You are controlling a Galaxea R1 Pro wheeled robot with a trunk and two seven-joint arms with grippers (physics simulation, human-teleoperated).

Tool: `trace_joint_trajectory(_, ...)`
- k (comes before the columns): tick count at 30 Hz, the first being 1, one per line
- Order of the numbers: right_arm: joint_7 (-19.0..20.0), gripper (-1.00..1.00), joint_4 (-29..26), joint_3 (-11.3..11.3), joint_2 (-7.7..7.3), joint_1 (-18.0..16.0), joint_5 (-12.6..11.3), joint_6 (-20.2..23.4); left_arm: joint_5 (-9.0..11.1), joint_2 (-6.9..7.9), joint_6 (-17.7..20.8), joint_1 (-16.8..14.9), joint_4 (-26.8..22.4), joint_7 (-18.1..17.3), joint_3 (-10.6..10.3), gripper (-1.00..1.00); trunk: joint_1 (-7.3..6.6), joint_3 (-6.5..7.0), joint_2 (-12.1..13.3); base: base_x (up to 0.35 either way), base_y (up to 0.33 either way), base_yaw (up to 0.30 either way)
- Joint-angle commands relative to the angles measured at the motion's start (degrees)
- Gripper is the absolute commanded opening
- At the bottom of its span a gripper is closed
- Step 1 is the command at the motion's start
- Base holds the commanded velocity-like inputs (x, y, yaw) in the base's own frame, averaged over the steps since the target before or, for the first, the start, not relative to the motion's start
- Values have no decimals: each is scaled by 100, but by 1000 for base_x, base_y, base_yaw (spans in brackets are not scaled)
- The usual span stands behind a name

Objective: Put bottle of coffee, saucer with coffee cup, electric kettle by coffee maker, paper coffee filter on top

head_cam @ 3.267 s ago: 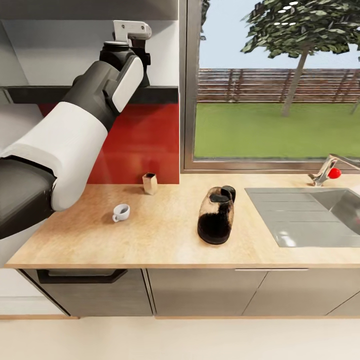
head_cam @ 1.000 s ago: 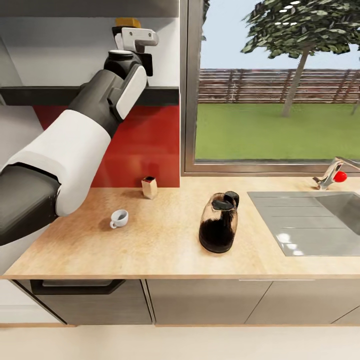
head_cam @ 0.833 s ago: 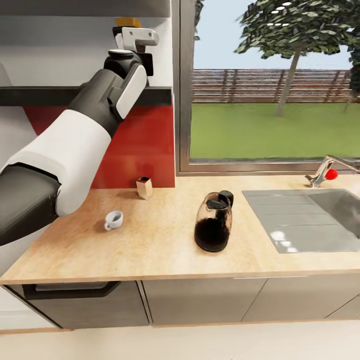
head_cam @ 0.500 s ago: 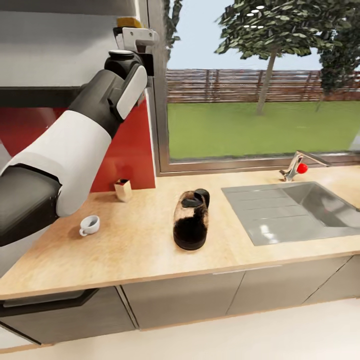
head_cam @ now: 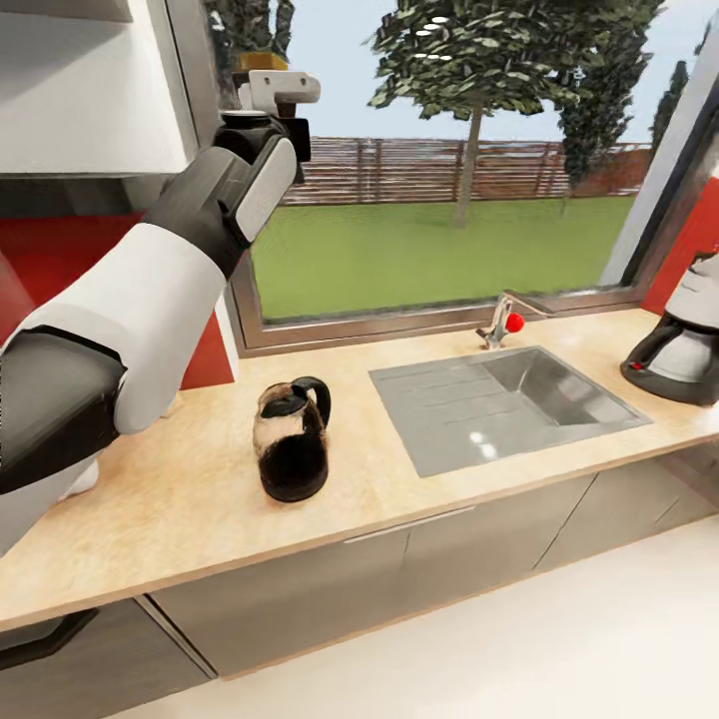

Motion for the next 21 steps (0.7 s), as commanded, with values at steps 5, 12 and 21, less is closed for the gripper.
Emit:
trace_joint_trajectory(5,-7,100,8,-48,3,-7,58,-22,42,-9,-12,10,-12,47,-45,-100,3,-12,-13,-146,-249,-273)
trace_joint_trajectory(12,-9,100,8,-48,3,-7,63,-22,49,-9,-64,147,-46,-290,-45,-100,3,-12,-13,-262,-184,-239)
trace_joint_trajectory(21,-9,100,-16,-41,3,-7,70,-57,-31,-9,-17,2179,-2373,-525,-85,-100,3,-12,-13,-272,-135,-14)
